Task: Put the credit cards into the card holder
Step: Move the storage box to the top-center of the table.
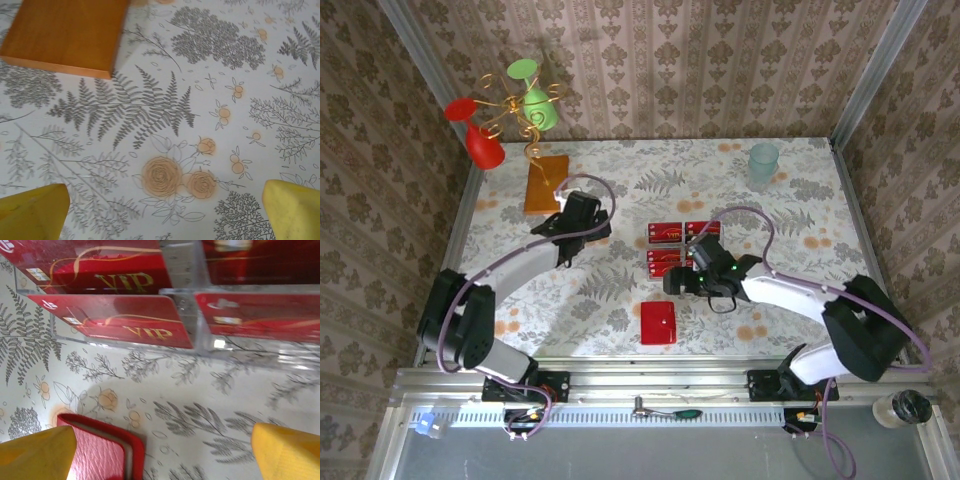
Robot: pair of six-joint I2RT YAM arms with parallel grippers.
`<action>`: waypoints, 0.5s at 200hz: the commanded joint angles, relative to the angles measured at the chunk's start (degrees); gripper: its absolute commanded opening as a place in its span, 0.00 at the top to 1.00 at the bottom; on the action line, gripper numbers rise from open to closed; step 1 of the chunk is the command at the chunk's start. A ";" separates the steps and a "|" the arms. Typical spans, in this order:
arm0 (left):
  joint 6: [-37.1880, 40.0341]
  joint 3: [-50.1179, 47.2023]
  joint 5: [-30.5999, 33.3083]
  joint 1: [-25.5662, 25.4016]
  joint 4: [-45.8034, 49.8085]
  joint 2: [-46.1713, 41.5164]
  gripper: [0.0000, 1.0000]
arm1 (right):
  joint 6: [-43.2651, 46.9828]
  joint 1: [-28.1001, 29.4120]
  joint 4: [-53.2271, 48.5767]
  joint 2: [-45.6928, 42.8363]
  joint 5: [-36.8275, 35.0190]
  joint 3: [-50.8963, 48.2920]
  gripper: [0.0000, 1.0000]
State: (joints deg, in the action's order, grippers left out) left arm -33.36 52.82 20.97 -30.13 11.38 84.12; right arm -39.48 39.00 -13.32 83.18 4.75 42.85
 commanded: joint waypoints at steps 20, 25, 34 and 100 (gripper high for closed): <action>0.54 -3.66 -0.93 1.69 1.43 -6.71 0.00 | -2.99 1.16 5.08 5.27 1.36 3.63 0.09; 0.45 -4.07 -1.02 1.82 1.32 -7.25 0.00 | -3.21 1.20 5.60 5.67 1.41 3.72 0.09; 0.28 -4.69 -1.15 2.13 1.30 -8.07 0.00 | -3.56 1.17 6.20 6.25 1.36 3.96 0.09; -0.30 -8.31 -1.11 2.61 1.15 -12.16 0.00 | -3.87 0.13 7.52 11.19 0.17 8.35 0.09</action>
State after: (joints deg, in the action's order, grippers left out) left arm -33.39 45.89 20.14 -27.97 11.31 74.00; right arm -42.48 39.86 -7.40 92.49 5.26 48.51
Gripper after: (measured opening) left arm 0.999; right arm 0.910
